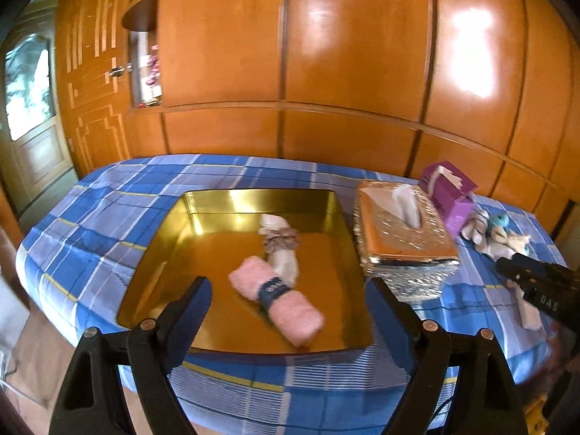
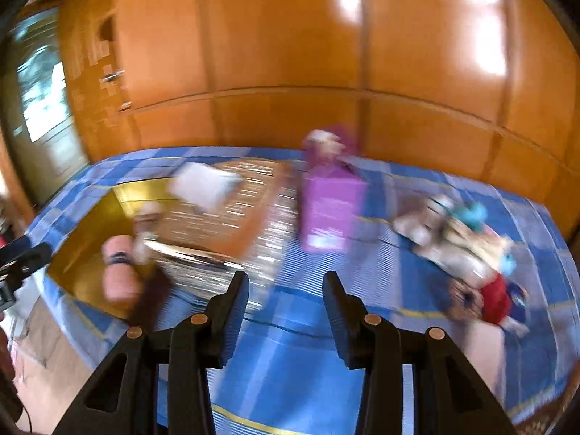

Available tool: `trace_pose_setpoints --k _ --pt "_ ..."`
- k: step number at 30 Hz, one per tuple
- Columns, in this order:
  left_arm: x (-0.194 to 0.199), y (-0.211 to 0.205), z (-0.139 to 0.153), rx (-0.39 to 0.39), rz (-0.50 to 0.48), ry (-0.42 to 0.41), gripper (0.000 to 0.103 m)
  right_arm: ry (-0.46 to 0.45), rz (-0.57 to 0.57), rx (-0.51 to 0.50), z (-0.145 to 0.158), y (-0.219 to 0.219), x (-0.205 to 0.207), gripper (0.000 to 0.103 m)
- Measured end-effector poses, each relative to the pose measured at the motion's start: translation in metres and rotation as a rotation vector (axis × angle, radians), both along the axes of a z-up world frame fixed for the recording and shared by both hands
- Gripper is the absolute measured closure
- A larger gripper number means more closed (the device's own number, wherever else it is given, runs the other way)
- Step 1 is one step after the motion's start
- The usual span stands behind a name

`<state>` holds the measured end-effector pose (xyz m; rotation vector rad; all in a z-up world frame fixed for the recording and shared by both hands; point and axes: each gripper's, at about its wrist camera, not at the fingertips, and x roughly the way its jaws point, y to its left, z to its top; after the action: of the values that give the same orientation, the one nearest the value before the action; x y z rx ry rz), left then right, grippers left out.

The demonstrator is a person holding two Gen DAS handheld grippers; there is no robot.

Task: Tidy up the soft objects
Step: 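Move both tools back over the pile of soft items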

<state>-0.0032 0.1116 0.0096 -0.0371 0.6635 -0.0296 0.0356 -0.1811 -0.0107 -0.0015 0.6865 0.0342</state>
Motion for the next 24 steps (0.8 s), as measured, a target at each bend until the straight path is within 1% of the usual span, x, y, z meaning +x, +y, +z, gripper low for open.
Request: trace_pose_setpoints --k 5,7,9,11,15,17,21,24 --pt "0.001 -0.029 0.001 0.005 -0.099 -0.002 0.016 0.018 -0.185 0.042 0.003 -0.074 -0.018 0.059" --pt "0.002 -0.042 0.002 0.01 -0.143 -0.003 0.016 0.012 -0.266 0.07 0.007 -0.104 -0.029 0.055" --pt "0.003 -0.054 0.001 0.01 -0.185 0.005 0.016 0.013 -0.345 0.104 0.01 -0.134 -0.041 0.046" --pt "0.004 -0.068 -0.002 0.01 -0.228 0.018 0.016 0.021 -0.409 0.12 0.01 -0.157 -0.049 0.046" --pt "0.007 -0.101 -0.007 0.033 -0.329 0.045 0.016 0.055 -0.475 0.138 0.004 -0.182 -0.058 0.046" --pt "0.01 -0.12 -0.007 0.024 -0.397 0.059 0.016 0.047 -0.484 0.159 0.004 -0.191 -0.068 0.046" --pt "0.017 -0.164 -0.011 0.022 -0.536 0.094 0.016 0.016 -0.52 0.163 0.007 -0.204 -0.081 0.046" --pt "0.025 -0.204 -0.018 0.034 -0.647 0.14 0.016 -0.007 -0.551 0.179 0.011 -0.214 -0.09 0.046"
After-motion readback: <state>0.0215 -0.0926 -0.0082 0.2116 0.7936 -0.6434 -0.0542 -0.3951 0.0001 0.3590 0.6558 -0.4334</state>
